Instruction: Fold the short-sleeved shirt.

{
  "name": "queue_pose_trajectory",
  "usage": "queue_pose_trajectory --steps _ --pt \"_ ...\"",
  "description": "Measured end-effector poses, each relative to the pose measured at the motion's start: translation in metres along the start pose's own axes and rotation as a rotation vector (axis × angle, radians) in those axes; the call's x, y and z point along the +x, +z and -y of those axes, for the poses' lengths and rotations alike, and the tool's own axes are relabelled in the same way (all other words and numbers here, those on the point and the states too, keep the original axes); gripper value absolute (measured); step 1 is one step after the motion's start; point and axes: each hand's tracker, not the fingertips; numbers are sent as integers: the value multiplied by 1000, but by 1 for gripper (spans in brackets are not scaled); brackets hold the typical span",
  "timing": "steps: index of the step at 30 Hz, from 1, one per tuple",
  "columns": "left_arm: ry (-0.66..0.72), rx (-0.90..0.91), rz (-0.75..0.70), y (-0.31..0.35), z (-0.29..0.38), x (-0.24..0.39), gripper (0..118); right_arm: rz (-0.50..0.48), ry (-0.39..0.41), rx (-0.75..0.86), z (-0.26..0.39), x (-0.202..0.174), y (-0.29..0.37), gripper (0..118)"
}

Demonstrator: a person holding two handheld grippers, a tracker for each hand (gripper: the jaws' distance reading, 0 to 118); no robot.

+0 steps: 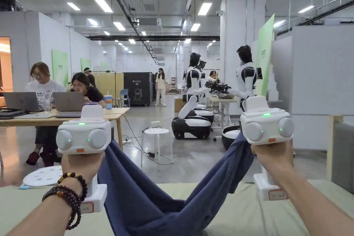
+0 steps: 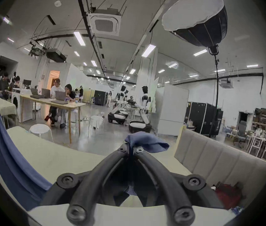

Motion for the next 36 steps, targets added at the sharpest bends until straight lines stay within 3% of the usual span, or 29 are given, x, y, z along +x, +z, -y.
queue_pose_trajectory --steps 5,11,18,23,26,29,34,36 --pt "-2 -90 14 -2 60 -4 2 -27 -6 -60 48 -6 1 2" --pt "8 -123 18 19 80 -15 2 -39 -2 -60 59 4 35 2" --pt "-20 -166 46 91 109 -36 2 -62 -4 -77 98 29 118 2" --pt "-29 -233 68 168 155 -57 2 -61 70 -115 162 50 196 2" --pt "-67 -292 91 205 197 -65 2 -85 88 -202 209 60 237 3" --pt "-87 -320 113 245 234 -74 2 -107 58 -294 248 73 273 2" --pt "-137 -425 140 284 287 -93 2 -108 92 -415 293 88 313 2" --pt "-178 -462 118 285 304 -99 2 -98 140 -472 306 88 315 2"
